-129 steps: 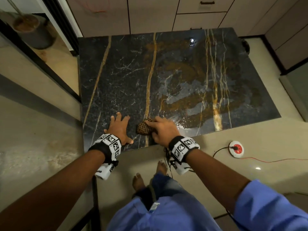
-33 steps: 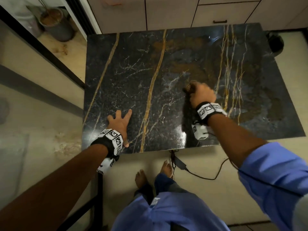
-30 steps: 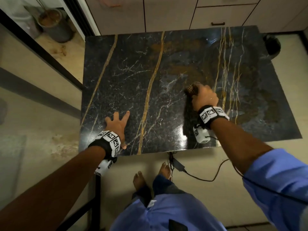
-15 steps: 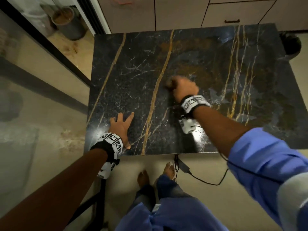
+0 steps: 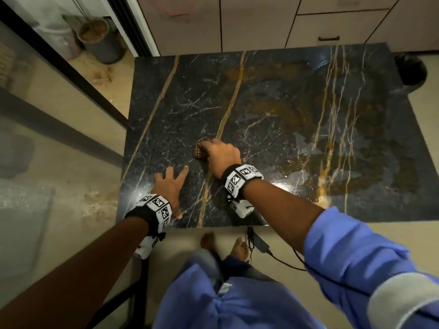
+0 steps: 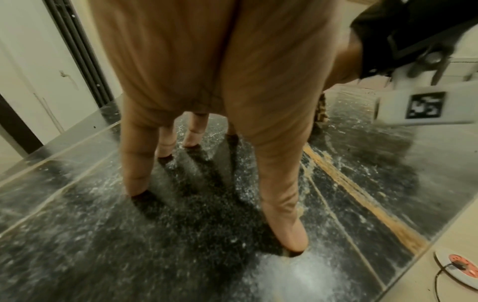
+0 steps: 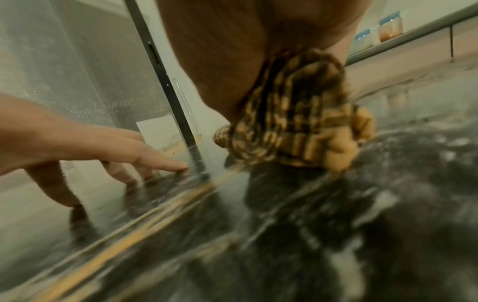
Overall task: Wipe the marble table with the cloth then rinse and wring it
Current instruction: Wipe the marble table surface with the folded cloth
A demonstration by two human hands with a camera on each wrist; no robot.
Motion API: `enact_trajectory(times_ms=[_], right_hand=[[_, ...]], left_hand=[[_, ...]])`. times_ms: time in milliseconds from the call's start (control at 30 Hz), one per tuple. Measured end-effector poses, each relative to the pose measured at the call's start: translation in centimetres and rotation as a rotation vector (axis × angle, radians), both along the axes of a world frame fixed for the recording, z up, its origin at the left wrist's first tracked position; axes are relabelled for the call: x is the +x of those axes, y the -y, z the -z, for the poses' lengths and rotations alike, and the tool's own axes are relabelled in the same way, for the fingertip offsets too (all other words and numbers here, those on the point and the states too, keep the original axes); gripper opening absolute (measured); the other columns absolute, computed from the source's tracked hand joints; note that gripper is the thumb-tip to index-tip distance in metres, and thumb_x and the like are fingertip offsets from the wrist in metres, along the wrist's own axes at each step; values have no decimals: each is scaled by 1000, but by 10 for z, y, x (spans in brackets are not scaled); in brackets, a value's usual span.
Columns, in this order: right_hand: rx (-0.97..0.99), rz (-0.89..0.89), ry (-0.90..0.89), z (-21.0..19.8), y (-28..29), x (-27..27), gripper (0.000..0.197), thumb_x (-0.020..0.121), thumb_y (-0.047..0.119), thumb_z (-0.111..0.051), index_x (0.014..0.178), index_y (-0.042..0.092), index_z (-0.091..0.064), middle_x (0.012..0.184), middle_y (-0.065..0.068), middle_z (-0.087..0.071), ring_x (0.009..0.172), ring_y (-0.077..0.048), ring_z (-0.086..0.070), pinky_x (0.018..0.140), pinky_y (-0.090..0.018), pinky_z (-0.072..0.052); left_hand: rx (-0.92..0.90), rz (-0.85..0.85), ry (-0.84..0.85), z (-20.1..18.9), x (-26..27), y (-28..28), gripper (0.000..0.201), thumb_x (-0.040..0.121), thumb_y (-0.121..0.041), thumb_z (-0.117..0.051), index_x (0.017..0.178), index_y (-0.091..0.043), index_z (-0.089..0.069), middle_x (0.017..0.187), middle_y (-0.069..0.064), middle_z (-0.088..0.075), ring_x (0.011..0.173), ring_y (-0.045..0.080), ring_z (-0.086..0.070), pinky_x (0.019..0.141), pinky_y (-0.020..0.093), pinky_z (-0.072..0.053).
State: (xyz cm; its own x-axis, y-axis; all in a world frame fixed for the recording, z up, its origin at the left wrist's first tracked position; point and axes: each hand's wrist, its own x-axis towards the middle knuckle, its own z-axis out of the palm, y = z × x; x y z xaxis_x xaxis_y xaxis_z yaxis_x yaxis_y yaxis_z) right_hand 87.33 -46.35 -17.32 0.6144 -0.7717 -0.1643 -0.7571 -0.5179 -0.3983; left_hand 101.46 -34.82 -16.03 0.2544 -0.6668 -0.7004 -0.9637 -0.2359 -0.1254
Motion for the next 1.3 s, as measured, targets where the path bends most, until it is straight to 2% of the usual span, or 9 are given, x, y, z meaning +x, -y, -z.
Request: enact_trajectory(times_ms=[133, 267, 367, 533, 667, 833, 1000, 1133, 1300], right_hand=[[-47, 191, -37, 0, 55, -24, 34, 90, 22, -53, 124, 25, -56, 115, -8, -62, 99, -35, -63, 77, -42, -50], [-7, 543, -124, -8, 118, -86, 41, 88, 21, -58, 127, 29, -53, 121, -11, -59, 106, -39, -60, 84, -48, -49], [-15, 656, -105, -10, 120, -103, 48, 83, 21, -62, 129, 31, -51, 124, -10, -58, 107, -41, -59, 88, -52, -48], [-22, 327, 37, 0, 69, -24, 42, 88, 25, -57, 129, 32, -50, 115, -1, -61, 97, -26, -63, 82, -44, -53], [20, 97, -29, 0, 63, 36, 42, 90, 23, -54, 131, 28, -49, 119, -3, -58, 97, -30, -63, 74, -44, -54], [-8, 435, -74, -1, 141, -11, 35, 91, 22, -55, 124, 31, -53, 119, -2, -62, 100, -29, -63, 82, -44, -51], [-47, 742, -175, -9, 184, -64, 45, 86, 23, -62, 128, 32, -52, 124, -6, -61, 107, -37, -62, 86, -49, -50], [-92, 475, -55, -9, 143, 0, 40, 92, 25, -56, 132, 29, -49, 122, -2, -60, 97, -25, -64, 79, -40, -52], [-15, 262, -53, 0, 136, 65, 41, 90, 18, -54, 130, 29, -52, 118, -2, -59, 95, -30, -64, 73, -43, -50]], left_hand=[[2, -4, -52, 1, 7, 4, 134, 57, -40, -89, 151, -35, 5, 149, 12, -12, 133, 42, -24, 100, 54, -43], [-101, -97, -129, -2, 21, 21, 103, 58, -51, -85, 144, -39, -28, 138, 10, -33, 126, 35, -36, 99, 52, -43], [-200, -107, -143, -3, 32, 48, 85, 63, -50, -82, 136, -36, -41, 133, 7, -42, 125, 32, -37, 99, 51, -41], [-303, -117, -182, 1, 40, 106, 88, 62, -45, -84, 137, -33, -40, 137, 5, -39, 129, 31, -35, 100, 54, -40], [-331, -133, -226, 3, 47, 148, 87, 63, -36, -85, 137, -29, -40, 142, 4, -34, 134, 30, -31, 102, 57, -37], [-325, -89, -271, 12, 60, 180, 91, 62, -38, -85, 139, -30, -38, 146, 3, -32, 141, 29, -22, 104, 62, -32], [-331, -59, -290, 13, 70, 201, 93, 64, -35, -86, 142, -28, -34, 153, 3, -24, 146, 29, -11, 109, 64, -25], [-307, -58, -292, 15, 77, 220, 101, 62, -35, -87, 145, -30, -29, 158, 4, -15, 147, 30, -7, 110, 64, -23], [-301, -61, -294, 13, 81, 244, 111, 57, -32, -90, 147, -31, -24, 160, 3, -6, 148, 29, -3, 110, 66, -21]])
